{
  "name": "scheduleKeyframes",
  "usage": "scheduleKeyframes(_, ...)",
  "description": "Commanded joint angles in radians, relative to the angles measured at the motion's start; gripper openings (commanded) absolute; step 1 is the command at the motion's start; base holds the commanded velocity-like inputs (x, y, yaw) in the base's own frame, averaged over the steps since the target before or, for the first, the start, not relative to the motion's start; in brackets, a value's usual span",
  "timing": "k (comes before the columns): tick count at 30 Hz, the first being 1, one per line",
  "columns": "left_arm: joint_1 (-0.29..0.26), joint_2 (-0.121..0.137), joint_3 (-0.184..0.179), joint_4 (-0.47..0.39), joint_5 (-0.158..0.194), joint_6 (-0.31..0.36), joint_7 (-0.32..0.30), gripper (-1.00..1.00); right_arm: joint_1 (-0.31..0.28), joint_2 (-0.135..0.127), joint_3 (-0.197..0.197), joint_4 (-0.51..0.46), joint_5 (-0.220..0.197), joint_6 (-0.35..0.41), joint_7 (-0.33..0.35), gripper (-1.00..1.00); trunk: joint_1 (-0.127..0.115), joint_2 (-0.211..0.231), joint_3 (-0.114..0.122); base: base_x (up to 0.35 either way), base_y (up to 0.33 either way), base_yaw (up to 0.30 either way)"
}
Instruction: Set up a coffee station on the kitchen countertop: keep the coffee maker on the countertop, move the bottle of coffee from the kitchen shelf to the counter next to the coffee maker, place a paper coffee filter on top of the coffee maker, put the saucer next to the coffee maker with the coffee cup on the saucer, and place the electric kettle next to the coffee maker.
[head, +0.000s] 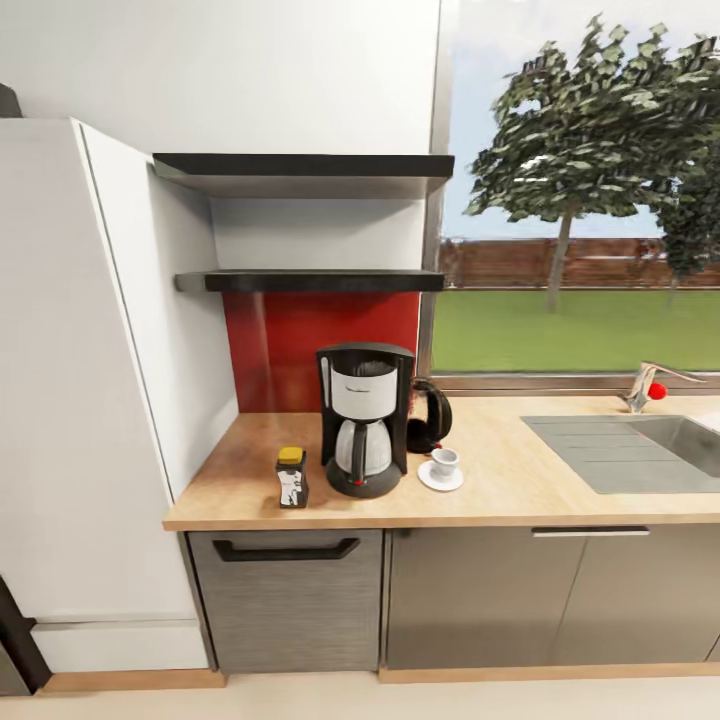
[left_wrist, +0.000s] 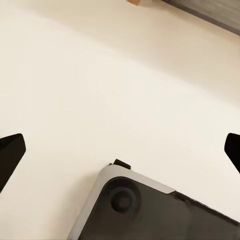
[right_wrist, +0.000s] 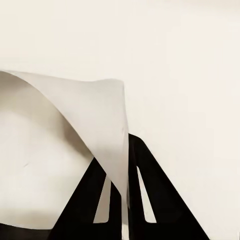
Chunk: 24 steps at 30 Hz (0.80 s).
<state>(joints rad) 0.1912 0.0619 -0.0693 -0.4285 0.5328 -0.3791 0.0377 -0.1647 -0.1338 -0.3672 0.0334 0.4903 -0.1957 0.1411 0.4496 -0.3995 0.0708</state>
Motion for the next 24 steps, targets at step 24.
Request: scheduleKeyframes(24,0.001,-0.036,-0.020,0.021,-0.003,0.002,-0.001,1.00,-0.013,0.030,-0.028,-0.002,-0.005,0.006,0.002,-1.00,0.000,-0.001,0.000,0.000,0.072,0.000)
